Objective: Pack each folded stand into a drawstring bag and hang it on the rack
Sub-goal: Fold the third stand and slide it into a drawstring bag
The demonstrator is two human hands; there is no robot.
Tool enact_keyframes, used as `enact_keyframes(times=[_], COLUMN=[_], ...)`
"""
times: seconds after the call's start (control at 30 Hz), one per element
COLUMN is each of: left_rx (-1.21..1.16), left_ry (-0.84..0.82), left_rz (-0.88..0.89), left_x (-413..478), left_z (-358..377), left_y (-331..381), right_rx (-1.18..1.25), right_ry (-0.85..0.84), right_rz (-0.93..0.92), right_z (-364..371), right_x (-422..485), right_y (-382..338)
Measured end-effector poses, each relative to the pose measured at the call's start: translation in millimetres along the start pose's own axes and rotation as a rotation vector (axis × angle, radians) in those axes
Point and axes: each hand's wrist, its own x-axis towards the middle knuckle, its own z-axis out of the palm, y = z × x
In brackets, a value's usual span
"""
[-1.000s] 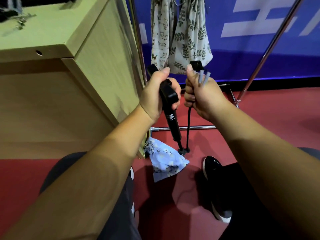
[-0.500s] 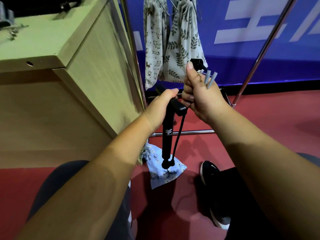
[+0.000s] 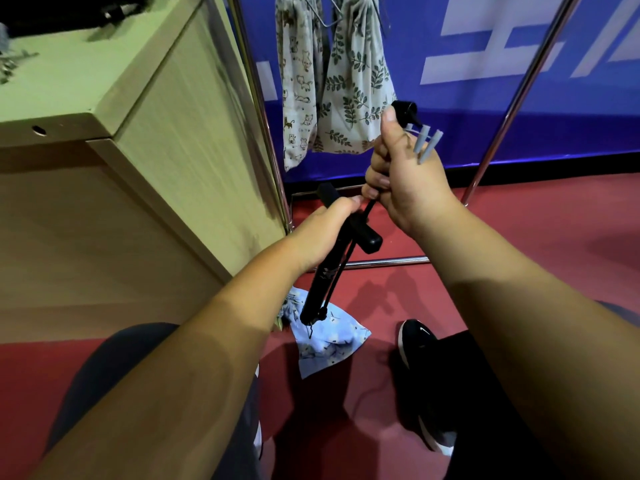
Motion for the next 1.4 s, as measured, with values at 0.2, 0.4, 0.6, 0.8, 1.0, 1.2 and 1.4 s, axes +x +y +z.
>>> enact_keyframes(times=[0.2, 0.4, 0.6, 0.8, 1.0, 1.2, 1.4], left_rx=[-0.014, -0.087, -0.099, -0.098, -0.207, -0.234, -0.320], left_ry=[-0.002, -0.034, 0.071, 0.105, 0.089, 0.079, 0.006], left_rz=[-0.039, -0.046, -0.038, -0.019, -0.011, -0.006, 0.025], left_x=[1.3, 0.2, -1.6, -2.4, -0.3, -1.2, -2.1], left_z=[1.6, 5.8, 5.1, 3.6, 6.8, 8.0, 9.8], left_y=[2.5, 4.5, 6.4, 6.7, 5.6, 5.4, 4.8], right_rx=[0.023, 0.008, -0.096, -0.018, 0.034, -0.101, -0.069], right_ry=[0.009, 0.040, 0.044, 0.044, 0.052, 0.046, 0.099], right_rz=[0.012, -0.015, -0.056, -0.024, 0.008, -0.032, -0.007], right_z=[2.7, 5.0, 4.8, 8.7, 14.5, 16.7, 14.5], right_x=[-0.2, 2.6, 5.4, 2.8, 3.0, 3.2, 8.2], right_y=[-1.9, 1.3, 2.6, 0.6, -0.8, 4.6, -0.2])
